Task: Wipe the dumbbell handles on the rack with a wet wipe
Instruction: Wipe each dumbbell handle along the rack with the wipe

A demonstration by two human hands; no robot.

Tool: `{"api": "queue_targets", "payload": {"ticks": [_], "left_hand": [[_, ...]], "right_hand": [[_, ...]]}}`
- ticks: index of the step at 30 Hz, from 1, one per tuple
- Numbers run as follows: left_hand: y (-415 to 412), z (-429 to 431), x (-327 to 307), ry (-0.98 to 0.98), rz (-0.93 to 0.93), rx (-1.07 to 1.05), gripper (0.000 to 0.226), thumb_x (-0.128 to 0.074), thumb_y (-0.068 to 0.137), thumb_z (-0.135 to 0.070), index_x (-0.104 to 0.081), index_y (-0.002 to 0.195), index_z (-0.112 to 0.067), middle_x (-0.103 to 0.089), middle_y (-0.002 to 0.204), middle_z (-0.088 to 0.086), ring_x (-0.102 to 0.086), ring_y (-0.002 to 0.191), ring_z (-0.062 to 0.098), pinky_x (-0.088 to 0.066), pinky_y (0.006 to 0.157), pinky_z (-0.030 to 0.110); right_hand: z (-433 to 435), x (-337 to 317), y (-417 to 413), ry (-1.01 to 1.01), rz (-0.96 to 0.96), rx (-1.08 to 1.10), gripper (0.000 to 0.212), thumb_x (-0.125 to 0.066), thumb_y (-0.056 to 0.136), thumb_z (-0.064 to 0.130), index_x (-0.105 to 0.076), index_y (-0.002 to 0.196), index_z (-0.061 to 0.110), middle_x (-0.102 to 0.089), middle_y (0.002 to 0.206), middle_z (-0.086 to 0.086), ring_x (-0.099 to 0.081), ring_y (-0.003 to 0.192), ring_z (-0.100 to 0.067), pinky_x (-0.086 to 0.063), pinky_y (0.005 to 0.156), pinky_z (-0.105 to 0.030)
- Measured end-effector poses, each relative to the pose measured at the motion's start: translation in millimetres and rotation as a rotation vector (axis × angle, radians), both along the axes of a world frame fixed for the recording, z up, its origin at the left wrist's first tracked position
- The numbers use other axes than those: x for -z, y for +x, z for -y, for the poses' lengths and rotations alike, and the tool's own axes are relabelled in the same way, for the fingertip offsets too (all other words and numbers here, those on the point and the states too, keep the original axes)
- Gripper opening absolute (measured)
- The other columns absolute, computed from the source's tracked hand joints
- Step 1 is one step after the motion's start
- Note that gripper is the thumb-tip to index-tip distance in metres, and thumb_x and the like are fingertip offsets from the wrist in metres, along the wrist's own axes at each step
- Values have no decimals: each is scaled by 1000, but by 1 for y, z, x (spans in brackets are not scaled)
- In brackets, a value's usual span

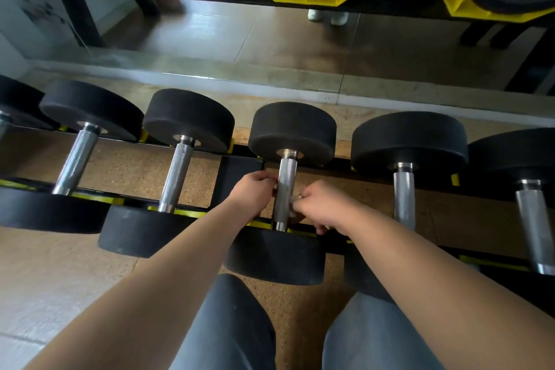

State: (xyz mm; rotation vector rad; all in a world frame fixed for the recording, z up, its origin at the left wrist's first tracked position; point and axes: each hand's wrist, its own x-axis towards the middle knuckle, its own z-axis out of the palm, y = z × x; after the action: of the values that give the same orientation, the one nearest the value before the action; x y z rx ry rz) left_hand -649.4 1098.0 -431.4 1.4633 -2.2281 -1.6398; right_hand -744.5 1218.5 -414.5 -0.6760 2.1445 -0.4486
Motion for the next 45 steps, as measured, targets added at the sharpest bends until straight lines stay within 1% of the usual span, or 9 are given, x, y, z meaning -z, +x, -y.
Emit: {"api": "queue_targets", "payload": {"ticks": [6,10,13,20,26,33,37,40,45], "left_hand": [[1,-4,-1,18,24,27,38,-42,104,-19,-64,134,-25,-70,98,6,-47,57,14,-40,52,25],[1,-3,-1,1,18,1,35,-45,104,-21,-63,134,-24,-71,105,5,-54,66,13,-44,56,24],[1,-1,2,-43,19,-7,33,-47,103,-22,-67,130,-24,-69,105,-1,-59,75,12,-46,61,24],[1,-1,4,-32,5,-30,34,-45,102,-24,-70,125,-26,-73,98,0,-59,71,16,-45,59,27],[2,-1,4,-15,-27,-57,34,-44,103,-20,-70,124,-23,-66,85,-9,-60,78,17,-46,63,27],[3,-1,4,-7,-30,-69,33,-47,102,-24,-72,124,-24,-70,92,-6,-71,96,25,-59,86,41],[4,-2,2,-31,-27,-28,32,-47,102,-23,-70,124,-26,-68,94,-8,-61,79,13,-48,62,27],[7,-5,-1,-40,-33,-30,32,-48,102,-22,-70,123,-27,-70,103,-5,-62,88,14,-48,71,26],[6,-8,-5,-49,-38,-50,35,-46,103,-20,-69,129,-25,-69,119,-3,-57,90,7,-41,66,22]], "right_hand": [[19,11,-12,-372,35,428,13,-59,101,22,-72,102,21,-74,91,-3,-55,48,-13,-51,54,-30],[11,6,-13,-173,34,155,16,-56,101,16,-72,104,18,-66,78,-7,-52,52,-16,-45,49,-28],[2,1,-6,30,238,138,7,-58,98,12,-64,100,13,-51,73,-5,-43,57,-13,-37,49,-24],[28,20,-12,-366,359,531,26,-43,102,8,-67,110,13,-44,73,-5,-37,51,-14,-29,43,-23],[4,10,-2,23,365,159,22,-50,94,0,-60,109,13,-54,87,-8,-41,52,-10,-38,48,-23],[29,16,-13,-402,450,626,21,-48,94,-1,-64,102,11,-46,75,-7,-39,50,-13,-33,45,-27],[16,11,-12,-200,398,454,17,-47,97,4,-62,105,8,-54,80,-10,-38,44,-12,-34,43,-25],[1,5,-8,-8,393,278,16,-48,96,5,-57,109,9,-56,89,-11,-39,46,-9,-35,43,-24],[9,8,-9,-159,324,373,20,-55,99,16,-66,116,14,-60,91,-11,-43,52,-13,-40,46,-27]]}}
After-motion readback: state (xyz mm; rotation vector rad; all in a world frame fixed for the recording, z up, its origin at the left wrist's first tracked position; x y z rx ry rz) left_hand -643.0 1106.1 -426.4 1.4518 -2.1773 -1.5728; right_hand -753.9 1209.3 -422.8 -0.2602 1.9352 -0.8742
